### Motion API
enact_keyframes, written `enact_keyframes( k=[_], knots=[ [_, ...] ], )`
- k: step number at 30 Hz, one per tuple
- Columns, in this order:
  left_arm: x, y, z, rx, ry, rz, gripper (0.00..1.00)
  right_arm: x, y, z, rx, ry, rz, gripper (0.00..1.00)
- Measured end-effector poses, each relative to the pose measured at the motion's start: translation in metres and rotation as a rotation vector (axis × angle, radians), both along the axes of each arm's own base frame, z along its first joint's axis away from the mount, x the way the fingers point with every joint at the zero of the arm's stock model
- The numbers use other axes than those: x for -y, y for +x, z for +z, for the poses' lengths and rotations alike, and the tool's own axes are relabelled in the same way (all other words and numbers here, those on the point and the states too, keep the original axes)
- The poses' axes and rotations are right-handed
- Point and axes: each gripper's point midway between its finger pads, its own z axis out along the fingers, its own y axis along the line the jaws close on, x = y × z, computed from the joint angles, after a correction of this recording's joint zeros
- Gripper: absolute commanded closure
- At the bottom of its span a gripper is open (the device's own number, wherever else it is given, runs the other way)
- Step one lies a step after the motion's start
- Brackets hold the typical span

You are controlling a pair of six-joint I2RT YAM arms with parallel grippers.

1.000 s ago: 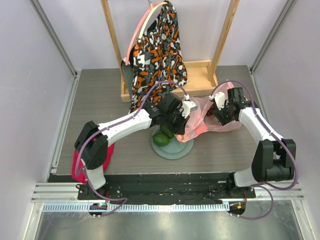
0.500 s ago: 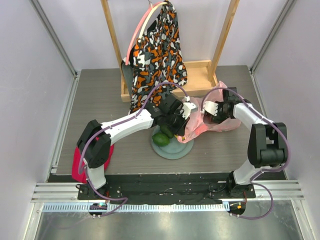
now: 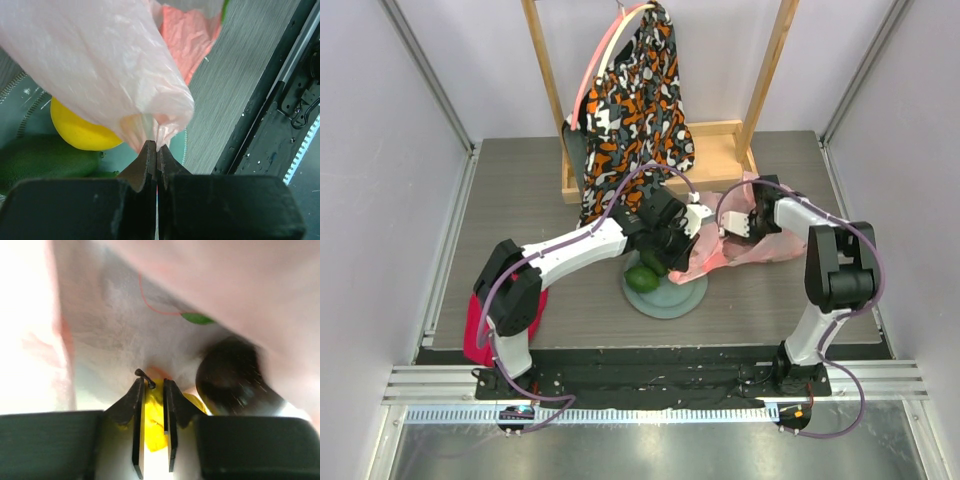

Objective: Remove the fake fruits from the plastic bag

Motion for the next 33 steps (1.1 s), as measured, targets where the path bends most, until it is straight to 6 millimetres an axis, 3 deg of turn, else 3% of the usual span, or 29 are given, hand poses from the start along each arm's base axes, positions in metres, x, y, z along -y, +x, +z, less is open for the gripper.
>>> enact_keyframes(
  k=[3,6,8,11,14,19,22,24,27,29,32,33],
  knots=[
    [0.001,0.002,0.004,0.003,-0.002,0.001,1.0,-0.019,-0.001,0.025,0.04,0.083,-0.01,0.85],
    [0.009,0.008,0.012,0.02,-0.019,0.002,1.0,-0.048,0.01,0.082,0.153,0.233,-0.033,0.84],
    [0.015,0.016,0.019,0.039,-0.029,0.01,1.0,-0.068,0.017,0.133,0.264,0.365,-0.06,0.84],
    [0.022,0.03,0.027,0.064,-0.036,0.034,1.0,-0.088,0.007,0.185,0.357,0.532,-0.111,0.84],
    [0.021,0.043,0.032,0.087,-0.033,0.076,1.0,-0.093,-0.008,0.191,0.355,0.603,-0.17,0.85],
    [0.007,0.065,0.034,0.104,-0.014,0.155,1.0,-0.099,-0.036,0.151,0.196,0.693,-0.332,0.85],
    [-0.002,0.074,0.034,0.112,0.001,0.186,1.0,-0.112,-0.04,0.156,0.142,0.805,-0.435,0.85],
    [-0.008,0.084,0.038,0.113,-0.003,0.207,1.0,-0.124,-0.036,0.179,0.148,0.896,-0.468,0.85],
    [-0.01,0.094,0.047,0.1,-0.033,0.221,1.0,-0.144,-0.027,0.232,0.211,1.019,-0.442,0.86],
    [-0.009,0.105,0.052,0.077,-0.071,0.229,1.0,-0.162,-0.032,0.271,0.252,1.085,-0.376,0.86],
    [-0.008,0.12,0.053,0.036,-0.112,0.234,1.0,-0.204,-0.062,0.312,0.253,1.152,-0.215,0.86],
    [-0.009,0.124,0.051,0.022,-0.119,0.24,1.0,-0.226,-0.085,0.319,0.224,1.167,-0.13,0.86]
  ],
)
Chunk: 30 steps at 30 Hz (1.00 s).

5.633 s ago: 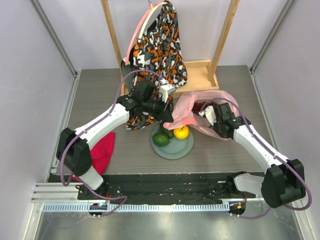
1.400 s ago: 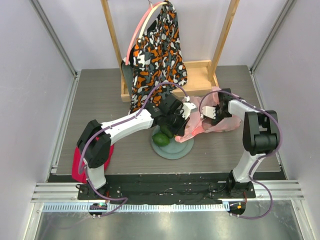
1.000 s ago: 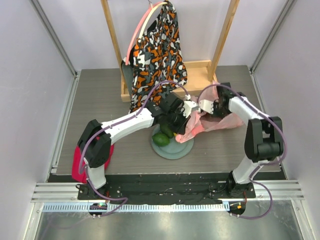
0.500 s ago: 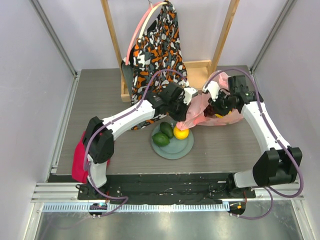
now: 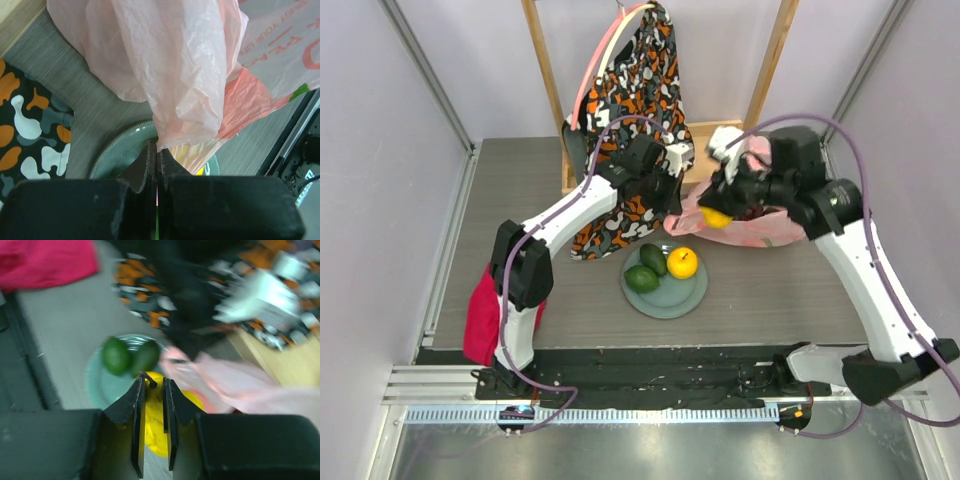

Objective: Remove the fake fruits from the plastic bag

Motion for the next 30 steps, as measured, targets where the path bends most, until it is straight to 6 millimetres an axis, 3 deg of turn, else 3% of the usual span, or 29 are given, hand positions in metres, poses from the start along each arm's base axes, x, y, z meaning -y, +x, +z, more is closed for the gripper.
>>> enact_keyframes(
  k=[2,3,5,11,14,17,23,30],
  knots=[
    [-0.001,0.007,-0.002,-0.021,-0.015,0.006,1.0,-0.025,-0.032,0.001,0.017,-0.009,0.118,0.86],
    [-0.001,0.009,-0.003,-0.033,-0.023,0.008,1.0,-0.037,-0.052,-0.006,0.014,-0.019,0.188,0.86],
    [0.0,0.011,-0.002,-0.052,-0.042,0.011,1.0,-0.045,-0.071,-0.025,-0.001,-0.059,0.26,0.86],
    [0.003,0.013,0.011,-0.082,-0.114,-0.005,1.0,-0.049,-0.096,-0.138,-0.127,-0.297,0.402,0.86],
    [0.003,0.012,0.013,-0.095,-0.135,-0.008,1.0,-0.046,-0.102,-0.182,-0.163,-0.401,0.45,0.86],
    [0.0,0.006,0.012,-0.104,-0.138,-0.012,1.0,-0.046,-0.102,-0.209,-0.167,-0.472,0.487,0.86],
    [-0.008,-0.006,0.022,-0.095,-0.142,-0.017,1.0,-0.052,-0.091,-0.231,-0.089,-0.538,0.519,0.85],
    [-0.014,-0.014,0.029,-0.087,-0.149,-0.02,1.0,-0.053,-0.082,-0.259,-0.013,-0.626,0.546,0.69]
  ],
)
